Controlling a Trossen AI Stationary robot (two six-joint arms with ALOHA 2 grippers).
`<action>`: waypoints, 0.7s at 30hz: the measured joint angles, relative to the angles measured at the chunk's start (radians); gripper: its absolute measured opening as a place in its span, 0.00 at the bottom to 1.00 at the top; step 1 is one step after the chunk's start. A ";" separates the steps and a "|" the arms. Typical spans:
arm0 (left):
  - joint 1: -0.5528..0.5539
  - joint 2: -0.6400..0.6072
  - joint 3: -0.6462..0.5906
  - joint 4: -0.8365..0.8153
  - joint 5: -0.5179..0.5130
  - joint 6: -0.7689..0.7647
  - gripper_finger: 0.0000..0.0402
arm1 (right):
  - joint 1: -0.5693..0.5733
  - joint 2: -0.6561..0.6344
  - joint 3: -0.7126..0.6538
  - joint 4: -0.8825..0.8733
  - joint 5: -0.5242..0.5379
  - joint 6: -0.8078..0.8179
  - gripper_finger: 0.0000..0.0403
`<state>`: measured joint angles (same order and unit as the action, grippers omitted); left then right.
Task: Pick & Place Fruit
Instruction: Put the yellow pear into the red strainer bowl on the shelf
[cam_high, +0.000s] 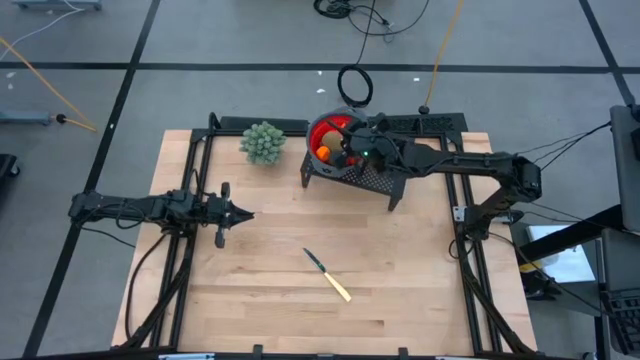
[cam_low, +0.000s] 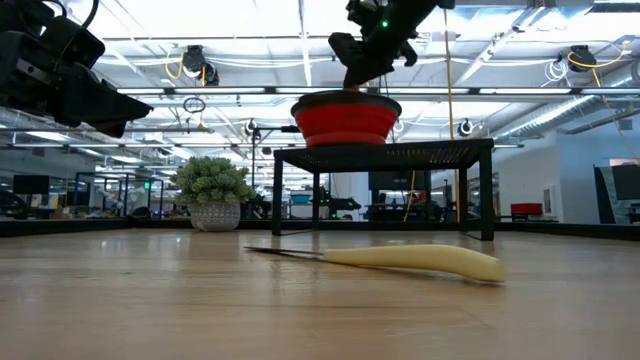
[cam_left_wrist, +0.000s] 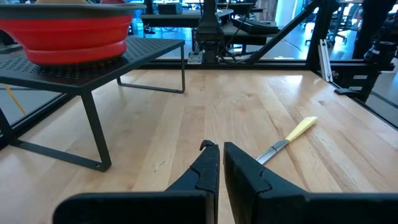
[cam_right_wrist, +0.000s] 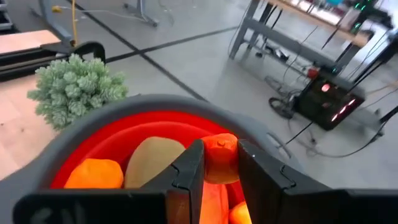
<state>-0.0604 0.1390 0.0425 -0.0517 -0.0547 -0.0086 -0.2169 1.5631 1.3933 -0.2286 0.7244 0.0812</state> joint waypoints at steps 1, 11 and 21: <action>0.000 0.000 0.000 0.000 0.000 0.000 0.06 | -0.007 0.000 0.000 -0.010 -0.015 0.013 0.20; 0.000 0.000 0.000 0.000 0.000 0.000 0.06 | -0.091 0.000 0.000 -0.039 -0.168 0.114 0.20; 0.000 0.000 0.000 0.000 0.000 0.000 0.06 | -0.165 0.000 0.000 -0.070 -0.352 0.176 0.20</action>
<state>-0.0602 0.1392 0.0425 -0.0517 -0.0547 -0.0084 -0.3817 1.5631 1.3933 -0.2987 0.3724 0.2570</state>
